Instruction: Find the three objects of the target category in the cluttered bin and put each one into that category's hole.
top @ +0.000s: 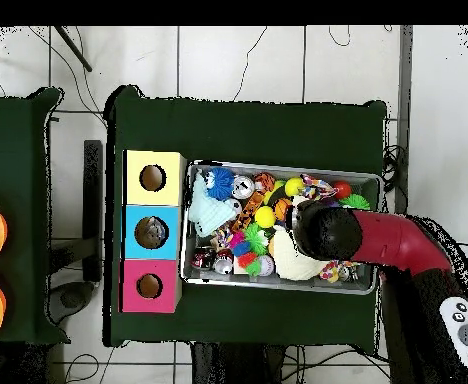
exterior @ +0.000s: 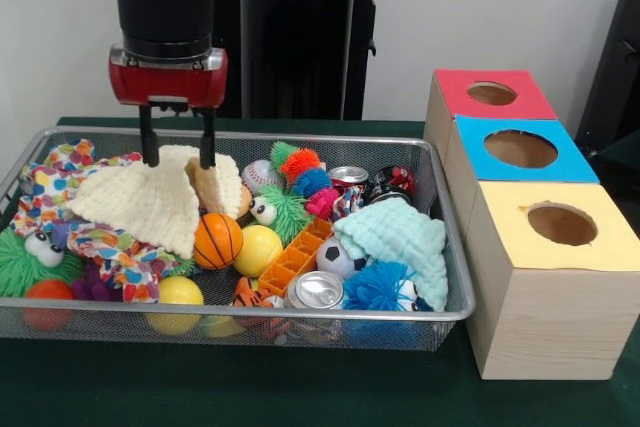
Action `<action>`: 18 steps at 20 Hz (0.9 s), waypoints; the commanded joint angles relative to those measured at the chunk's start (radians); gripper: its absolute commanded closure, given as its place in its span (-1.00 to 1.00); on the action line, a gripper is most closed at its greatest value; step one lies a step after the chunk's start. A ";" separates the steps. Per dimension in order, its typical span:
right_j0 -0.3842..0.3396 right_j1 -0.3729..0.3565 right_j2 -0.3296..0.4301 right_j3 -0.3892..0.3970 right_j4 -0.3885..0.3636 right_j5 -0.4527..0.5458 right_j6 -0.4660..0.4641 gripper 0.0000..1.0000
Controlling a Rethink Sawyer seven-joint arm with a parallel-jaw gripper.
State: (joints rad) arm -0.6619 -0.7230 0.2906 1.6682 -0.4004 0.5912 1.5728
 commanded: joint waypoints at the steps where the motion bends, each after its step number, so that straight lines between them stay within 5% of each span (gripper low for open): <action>1: 0.022 0.027 0.017 0.073 -0.025 -0.048 0.057 -1.00; 13: 0.030 0.050 -0.010 0.105 -0.039 -0.123 0.090 -1.00; 18: -0.013 0.076 0.009 0.109 -0.043 -0.122 0.035 -1.00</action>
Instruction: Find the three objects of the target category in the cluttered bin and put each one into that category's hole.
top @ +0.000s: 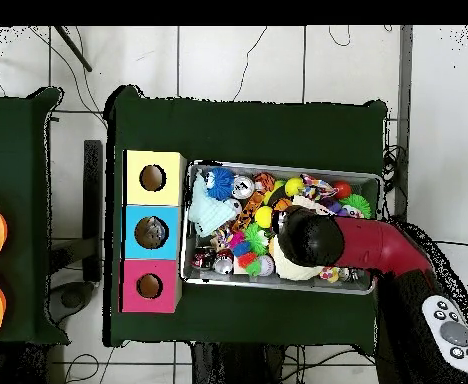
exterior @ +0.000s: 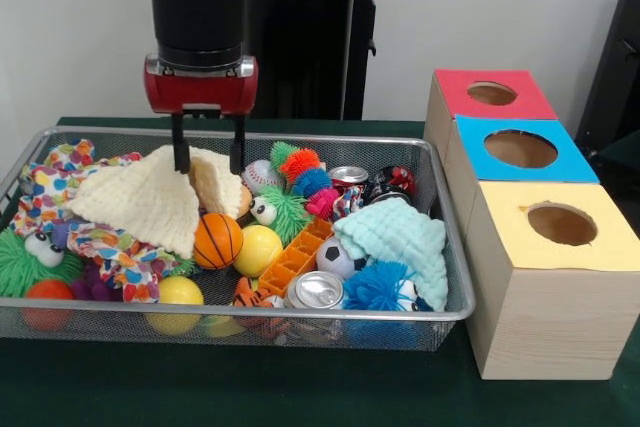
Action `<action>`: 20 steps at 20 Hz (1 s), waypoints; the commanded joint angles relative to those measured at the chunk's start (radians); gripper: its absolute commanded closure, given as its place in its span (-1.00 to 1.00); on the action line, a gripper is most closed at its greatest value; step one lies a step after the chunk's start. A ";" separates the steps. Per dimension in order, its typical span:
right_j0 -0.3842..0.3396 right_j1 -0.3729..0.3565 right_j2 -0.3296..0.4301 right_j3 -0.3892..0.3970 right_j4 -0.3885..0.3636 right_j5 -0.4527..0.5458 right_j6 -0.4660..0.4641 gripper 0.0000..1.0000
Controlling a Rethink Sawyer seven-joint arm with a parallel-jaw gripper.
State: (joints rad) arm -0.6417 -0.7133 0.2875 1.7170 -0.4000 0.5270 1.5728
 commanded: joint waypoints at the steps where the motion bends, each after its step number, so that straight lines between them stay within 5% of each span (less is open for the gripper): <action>1: -0.045 0.073 0.019 0.063 -0.043 -0.056 0.021 -1.00; 11: -0.061 0.134 -0.015 0.136 -0.102 -0.234 0.073 -1.00; 20: -0.058 0.135 -0.042 0.174 -0.125 -0.286 0.096 -1.00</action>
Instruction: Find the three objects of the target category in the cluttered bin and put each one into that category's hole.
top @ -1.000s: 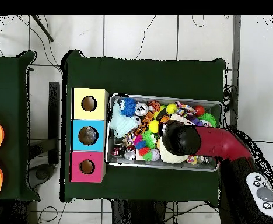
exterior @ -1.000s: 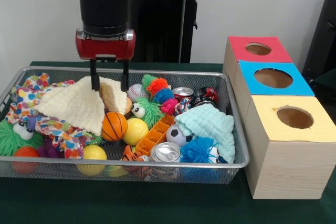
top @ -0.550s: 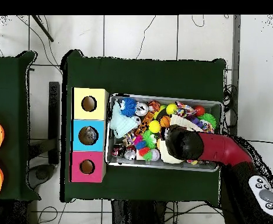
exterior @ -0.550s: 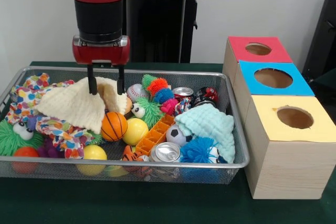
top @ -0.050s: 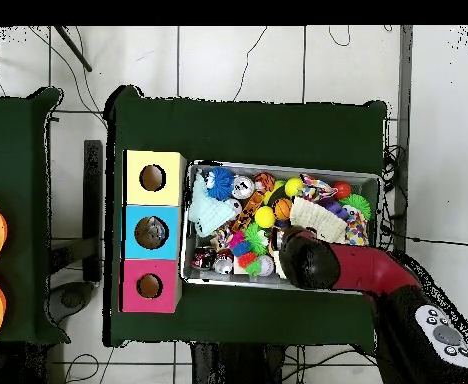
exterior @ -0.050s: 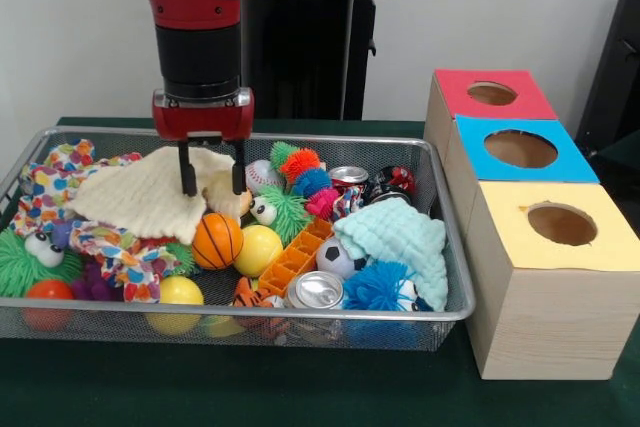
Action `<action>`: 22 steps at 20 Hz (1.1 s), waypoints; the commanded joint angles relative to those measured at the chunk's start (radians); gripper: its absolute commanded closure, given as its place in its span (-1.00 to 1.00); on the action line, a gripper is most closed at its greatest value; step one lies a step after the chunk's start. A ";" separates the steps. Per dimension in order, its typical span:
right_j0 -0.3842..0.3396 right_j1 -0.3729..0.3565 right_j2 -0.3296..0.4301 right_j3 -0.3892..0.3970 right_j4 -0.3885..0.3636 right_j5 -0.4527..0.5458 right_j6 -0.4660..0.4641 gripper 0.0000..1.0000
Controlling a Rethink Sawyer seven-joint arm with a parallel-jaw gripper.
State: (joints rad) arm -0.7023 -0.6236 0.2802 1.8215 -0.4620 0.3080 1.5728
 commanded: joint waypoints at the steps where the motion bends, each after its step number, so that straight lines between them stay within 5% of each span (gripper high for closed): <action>1: 0.010 0.058 -0.044 0.067 -0.067 -0.087 0.107 -1.00; 5: 0.037 0.109 -0.076 0.058 -0.076 -0.164 0.144 -1.00; 15: 0.036 0.039 -0.084 0.102 -0.048 -0.125 0.118 -1.00; 16: 0.040 0.040 -0.088 0.098 -0.055 -0.131 0.112 1.00; 22: 0.069 0.043 -0.114 0.084 -0.046 -0.117 0.119 1.00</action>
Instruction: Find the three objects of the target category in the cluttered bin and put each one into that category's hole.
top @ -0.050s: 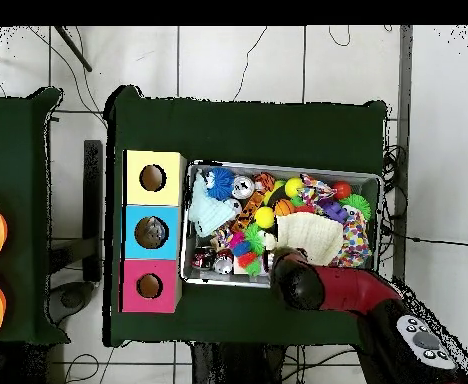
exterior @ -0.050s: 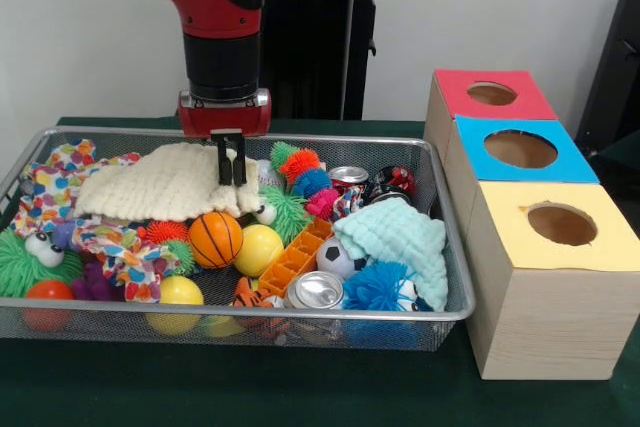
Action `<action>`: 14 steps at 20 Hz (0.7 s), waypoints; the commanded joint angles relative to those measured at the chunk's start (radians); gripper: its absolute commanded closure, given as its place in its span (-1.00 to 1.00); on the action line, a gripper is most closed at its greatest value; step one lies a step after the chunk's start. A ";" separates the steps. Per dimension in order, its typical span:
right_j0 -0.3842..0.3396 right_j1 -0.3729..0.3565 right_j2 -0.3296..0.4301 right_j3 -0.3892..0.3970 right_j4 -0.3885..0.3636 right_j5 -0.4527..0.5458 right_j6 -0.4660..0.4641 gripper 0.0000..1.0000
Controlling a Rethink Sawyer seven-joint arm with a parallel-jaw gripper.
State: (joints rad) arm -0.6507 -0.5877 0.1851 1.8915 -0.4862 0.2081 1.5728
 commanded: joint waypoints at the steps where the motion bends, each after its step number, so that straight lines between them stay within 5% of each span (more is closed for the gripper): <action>1: 0.016 0.006 -0.017 0.019 -0.021 -0.023 0.118 1.00; 14: 0.037 -0.050 -0.017 0.047 0.009 0.009 0.121 1.00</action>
State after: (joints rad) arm -0.6228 -0.6082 0.1589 1.8973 -0.4863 0.2083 1.5728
